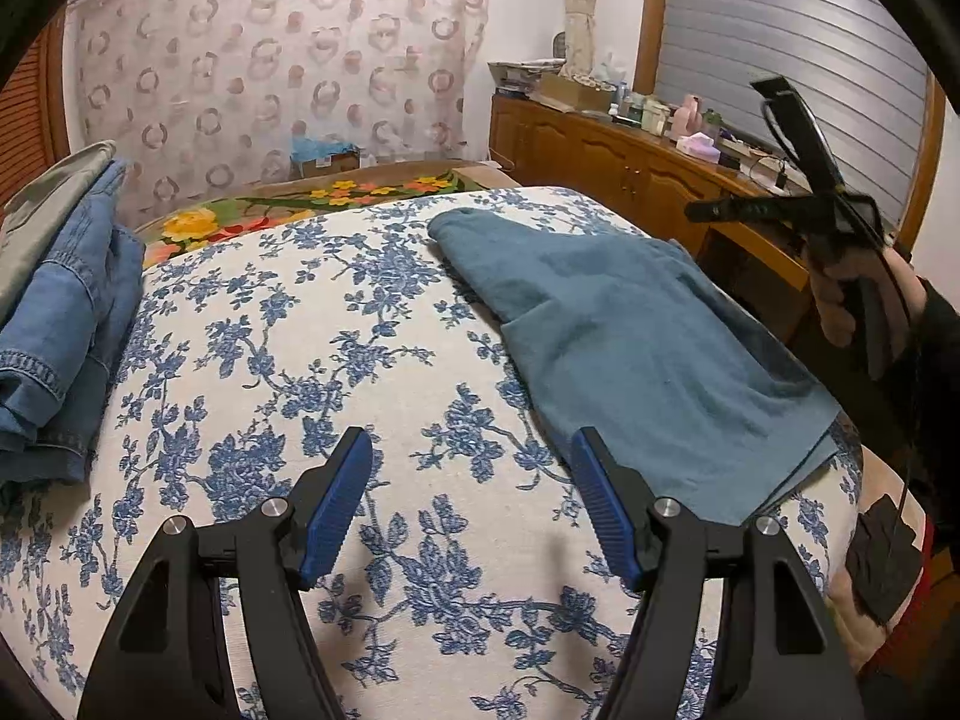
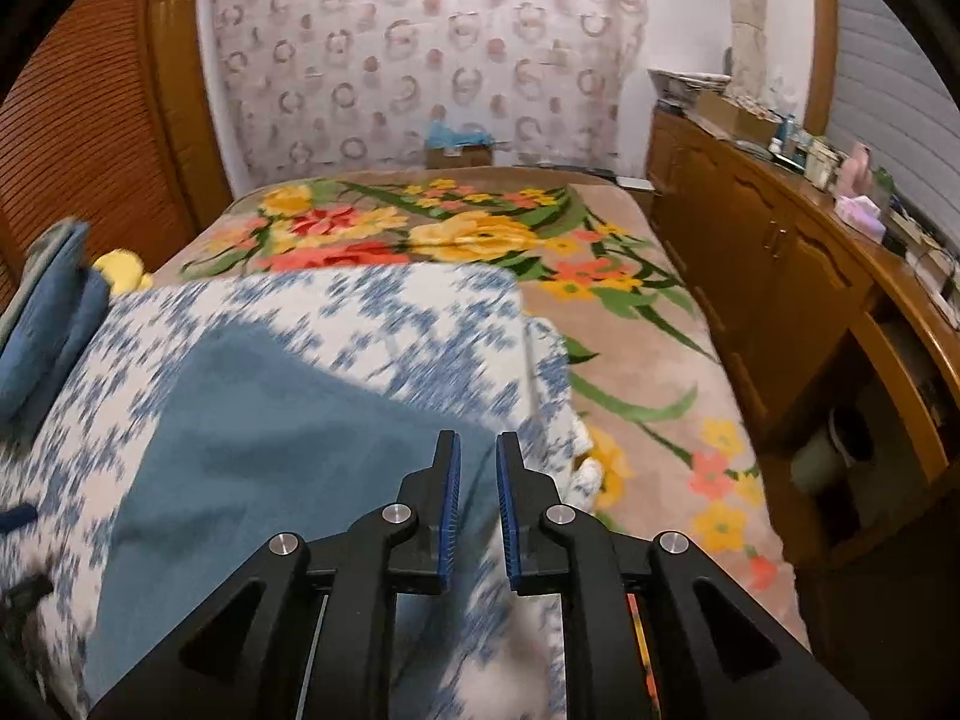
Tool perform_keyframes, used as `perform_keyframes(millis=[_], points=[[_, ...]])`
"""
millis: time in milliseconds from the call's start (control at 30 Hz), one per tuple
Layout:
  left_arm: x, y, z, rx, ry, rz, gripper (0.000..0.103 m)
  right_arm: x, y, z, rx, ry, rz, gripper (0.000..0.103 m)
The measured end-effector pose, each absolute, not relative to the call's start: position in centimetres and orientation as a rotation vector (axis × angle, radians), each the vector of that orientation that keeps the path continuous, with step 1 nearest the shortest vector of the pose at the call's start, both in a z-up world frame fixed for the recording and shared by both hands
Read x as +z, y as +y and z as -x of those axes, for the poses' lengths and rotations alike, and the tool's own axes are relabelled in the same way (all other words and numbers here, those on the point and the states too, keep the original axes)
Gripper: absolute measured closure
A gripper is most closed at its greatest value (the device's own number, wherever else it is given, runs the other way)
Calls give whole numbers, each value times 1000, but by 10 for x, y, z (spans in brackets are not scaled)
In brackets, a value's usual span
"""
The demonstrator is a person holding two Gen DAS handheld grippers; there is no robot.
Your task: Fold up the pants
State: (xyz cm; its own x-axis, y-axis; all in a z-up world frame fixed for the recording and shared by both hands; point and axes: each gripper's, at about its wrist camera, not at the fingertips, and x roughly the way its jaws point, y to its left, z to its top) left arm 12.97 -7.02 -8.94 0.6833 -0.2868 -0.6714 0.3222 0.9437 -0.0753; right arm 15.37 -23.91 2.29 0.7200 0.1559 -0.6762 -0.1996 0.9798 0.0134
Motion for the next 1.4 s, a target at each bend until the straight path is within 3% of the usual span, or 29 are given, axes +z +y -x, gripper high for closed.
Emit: perform_keyframes(millis=[133, 733, 833, 900, 1300, 1367, 1400], points=[[-90, -75, -127, -358, 748, -57, 33, 17, -240, -113, 240, 733, 70, 80], [-89, -109, -106, -458, 764, -65, 33, 11, -263, 25, 246, 713, 96, 72], [-90, -109, -105, -461, 761, -54, 34, 9, -263, 31, 227, 715, 94, 72], [-90, -107, -105, -468, 762, -40, 43, 7, -263, 31, 216, 736, 93, 72], [-102, -125, -96, -517, 826, -101, 44, 2, -278, 37, 288, 786, 48, 72], [-106, -128, -96, -513, 833, -113, 45, 3, -278, 38, 293, 781, 52, 82], [-106, -128, -96, -514, 833, -109, 50, 5, -278, 39, 288, 771, 54, 85]])
